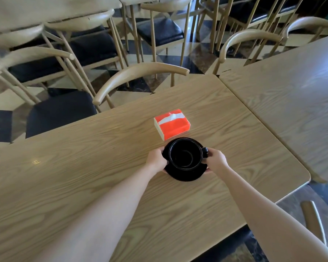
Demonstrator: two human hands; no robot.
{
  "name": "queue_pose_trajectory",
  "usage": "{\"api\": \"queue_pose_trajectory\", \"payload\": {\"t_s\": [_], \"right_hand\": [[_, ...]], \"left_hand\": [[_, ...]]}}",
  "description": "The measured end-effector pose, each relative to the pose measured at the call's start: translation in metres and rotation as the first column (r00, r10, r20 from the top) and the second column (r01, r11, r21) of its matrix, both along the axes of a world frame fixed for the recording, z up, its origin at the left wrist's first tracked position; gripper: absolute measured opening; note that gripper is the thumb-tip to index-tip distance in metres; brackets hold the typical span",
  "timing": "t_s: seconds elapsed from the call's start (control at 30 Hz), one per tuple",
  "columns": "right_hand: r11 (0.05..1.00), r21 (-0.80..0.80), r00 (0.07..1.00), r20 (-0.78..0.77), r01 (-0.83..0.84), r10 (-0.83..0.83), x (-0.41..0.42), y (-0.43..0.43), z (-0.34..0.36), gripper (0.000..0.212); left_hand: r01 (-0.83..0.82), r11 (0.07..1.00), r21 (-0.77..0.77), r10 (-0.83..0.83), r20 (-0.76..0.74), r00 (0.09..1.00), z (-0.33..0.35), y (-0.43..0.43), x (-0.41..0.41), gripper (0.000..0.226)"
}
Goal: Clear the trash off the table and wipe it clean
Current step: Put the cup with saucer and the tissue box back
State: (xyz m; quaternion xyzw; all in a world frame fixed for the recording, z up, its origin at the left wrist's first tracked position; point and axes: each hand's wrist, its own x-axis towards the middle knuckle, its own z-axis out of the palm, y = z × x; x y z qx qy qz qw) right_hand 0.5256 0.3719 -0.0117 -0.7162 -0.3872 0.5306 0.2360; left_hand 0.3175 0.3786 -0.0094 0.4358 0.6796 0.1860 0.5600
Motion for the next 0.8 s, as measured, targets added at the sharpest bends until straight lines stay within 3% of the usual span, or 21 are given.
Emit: {"api": "queue_pose_trajectory", "payload": {"t_s": [0.27,0.4,0.63,0.8], "right_hand": [[0.987,0.022,0.985,-0.069,-0.16,0.161,-0.074,0.005,0.023,0.044],[0.971,0.011,0.963,-0.123,-0.239,0.238,-0.125,0.003,0.037,0.047],[0.937,-0.007,0.917,-0.205,-0.35,0.341,-0.243,-0.015,0.054,0.048],[0.908,-0.007,0.877,-0.262,-0.418,0.402,-0.346,-0.039,0.054,0.049]], "left_hand": [[-0.094,0.993,0.074,0.093,0.007,0.996,0.027,-0.029,-0.076,0.049],[-0.228,0.973,0.021,0.224,0.108,0.969,0.038,-0.051,-0.125,0.061],[-0.45,0.893,-0.006,0.444,0.163,0.881,0.05,-0.102,-0.243,0.065],[-0.633,0.773,-0.041,0.625,0.218,0.749,0.053,-0.145,-0.335,0.057]]}}
